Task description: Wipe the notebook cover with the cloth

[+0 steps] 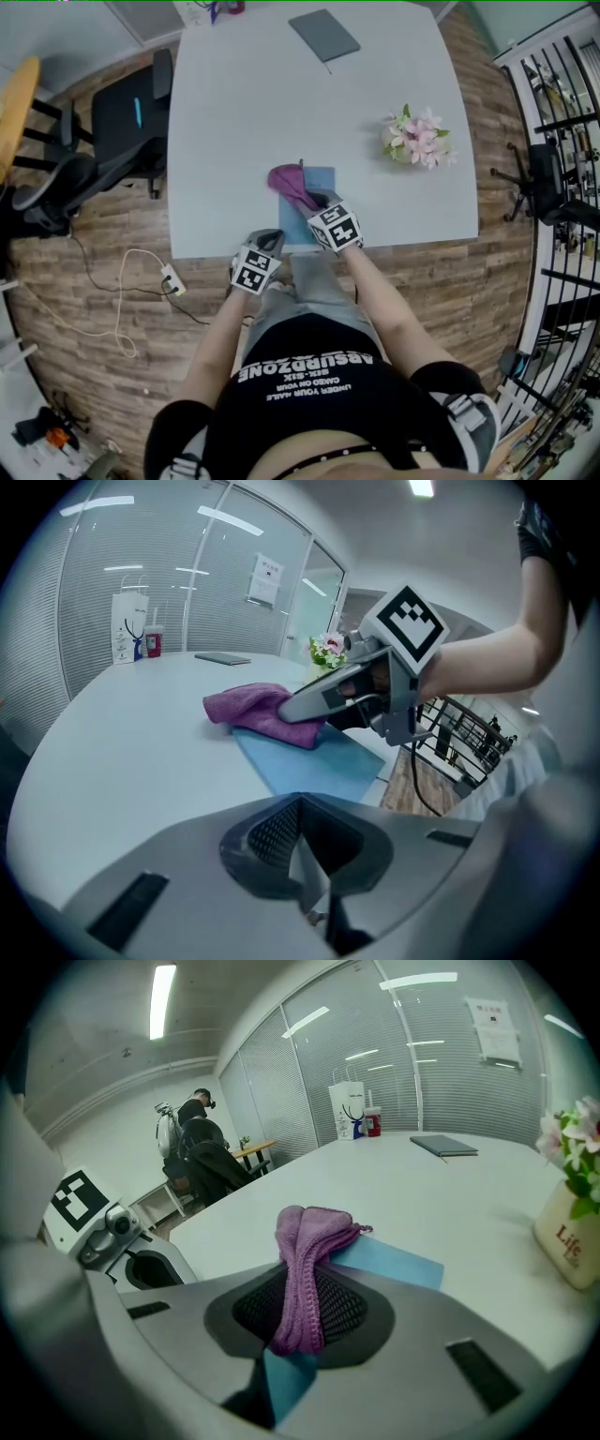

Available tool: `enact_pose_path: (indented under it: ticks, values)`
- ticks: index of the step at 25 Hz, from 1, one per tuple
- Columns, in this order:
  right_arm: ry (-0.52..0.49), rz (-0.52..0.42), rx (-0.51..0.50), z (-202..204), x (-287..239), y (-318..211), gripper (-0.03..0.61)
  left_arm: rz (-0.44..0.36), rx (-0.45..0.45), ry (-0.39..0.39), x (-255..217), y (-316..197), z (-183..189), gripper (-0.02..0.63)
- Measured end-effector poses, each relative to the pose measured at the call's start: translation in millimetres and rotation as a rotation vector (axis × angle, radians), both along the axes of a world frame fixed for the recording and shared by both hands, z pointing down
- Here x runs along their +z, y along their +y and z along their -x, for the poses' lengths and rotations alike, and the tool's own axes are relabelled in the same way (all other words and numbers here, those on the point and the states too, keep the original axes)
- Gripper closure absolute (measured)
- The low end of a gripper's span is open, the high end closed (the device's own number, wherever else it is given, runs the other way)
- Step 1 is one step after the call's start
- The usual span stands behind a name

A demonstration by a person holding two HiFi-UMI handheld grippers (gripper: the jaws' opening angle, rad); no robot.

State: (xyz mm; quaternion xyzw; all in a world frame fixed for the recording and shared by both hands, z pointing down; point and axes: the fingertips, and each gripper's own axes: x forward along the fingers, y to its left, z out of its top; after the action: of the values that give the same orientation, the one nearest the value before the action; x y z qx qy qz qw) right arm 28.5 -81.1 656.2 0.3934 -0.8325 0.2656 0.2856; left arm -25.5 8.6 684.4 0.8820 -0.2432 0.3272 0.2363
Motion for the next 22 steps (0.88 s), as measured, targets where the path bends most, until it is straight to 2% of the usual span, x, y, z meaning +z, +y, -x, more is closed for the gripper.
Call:
enact_pose_path:
  ticks: [22]
  values:
    - [0.033,0.023,0.231,-93.4,3.3,14.8,0.495,-0.033,-0.003,-0.01,-0.8,-0.6,0.4,0.597]
